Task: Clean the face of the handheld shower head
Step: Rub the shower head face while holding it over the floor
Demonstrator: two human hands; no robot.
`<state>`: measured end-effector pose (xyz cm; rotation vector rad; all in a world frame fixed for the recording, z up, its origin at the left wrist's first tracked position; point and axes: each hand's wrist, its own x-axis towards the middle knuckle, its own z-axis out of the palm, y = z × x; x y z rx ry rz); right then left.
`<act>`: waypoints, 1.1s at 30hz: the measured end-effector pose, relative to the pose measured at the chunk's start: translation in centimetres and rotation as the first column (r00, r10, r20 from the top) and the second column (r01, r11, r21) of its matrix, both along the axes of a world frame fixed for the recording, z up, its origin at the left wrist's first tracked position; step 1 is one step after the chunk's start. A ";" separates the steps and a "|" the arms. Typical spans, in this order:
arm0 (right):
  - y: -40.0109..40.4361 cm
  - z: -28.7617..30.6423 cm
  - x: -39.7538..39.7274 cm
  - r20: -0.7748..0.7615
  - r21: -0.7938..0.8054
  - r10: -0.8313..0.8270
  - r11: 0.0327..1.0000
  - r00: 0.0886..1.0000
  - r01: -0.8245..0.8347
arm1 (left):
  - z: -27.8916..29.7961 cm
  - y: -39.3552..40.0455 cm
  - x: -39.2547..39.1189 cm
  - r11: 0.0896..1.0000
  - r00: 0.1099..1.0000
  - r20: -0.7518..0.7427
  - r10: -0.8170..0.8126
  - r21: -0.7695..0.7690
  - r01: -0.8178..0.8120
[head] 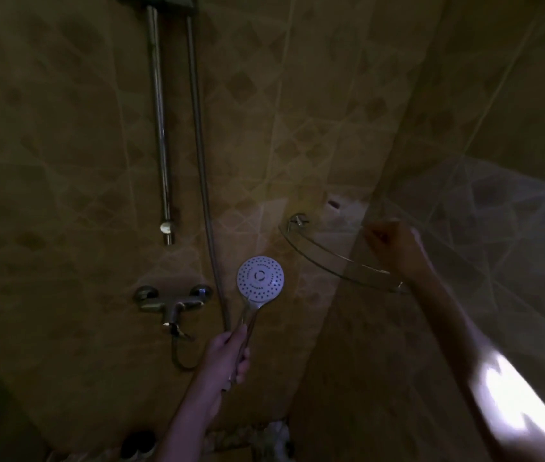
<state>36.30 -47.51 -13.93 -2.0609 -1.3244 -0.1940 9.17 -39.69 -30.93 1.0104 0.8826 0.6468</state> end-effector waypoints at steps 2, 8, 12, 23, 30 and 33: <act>0.4 1.2 3.3 -0.055 -0.099 -0.039 0.995 0.998 0.033 | 0.2 0.1 0.6 1.000 1.000 -0.006 0.009 0.018 -0.009; 2.9 1.0 8.7 -0.144 -0.248 -0.088 0.967 0.986 0.051 | 0.4 0.0 1.9 0.999 0.999 -0.011 0.032 0.040 -0.031; 3.9 -0.6 10.0 -0.183 -0.327 -0.131 0.943 0.974 0.065 | 0.1 0.2 2.4 0.998 0.999 -0.032 0.036 0.043 -0.034; 5.1 -3.7 8.8 -0.158 -0.354 -0.076 0.935 0.985 0.015 | -0.3 -0.4 1.4 0.995 0.994 -0.051 0.097 0.040 -0.095; 5.5 -5.0 8.9 -0.153 -0.347 -0.037 0.938 0.988 -0.019 | 0.7 -1.6 -0.1 0.988 0.987 -0.067 0.148 0.057 -0.144; 5.5 -5.4 9.0 -0.161 -0.346 -0.026 0.938 0.987 -0.031 | 0.6 -1.9 -0.8 0.984 0.983 -0.062 0.174 0.040 -0.172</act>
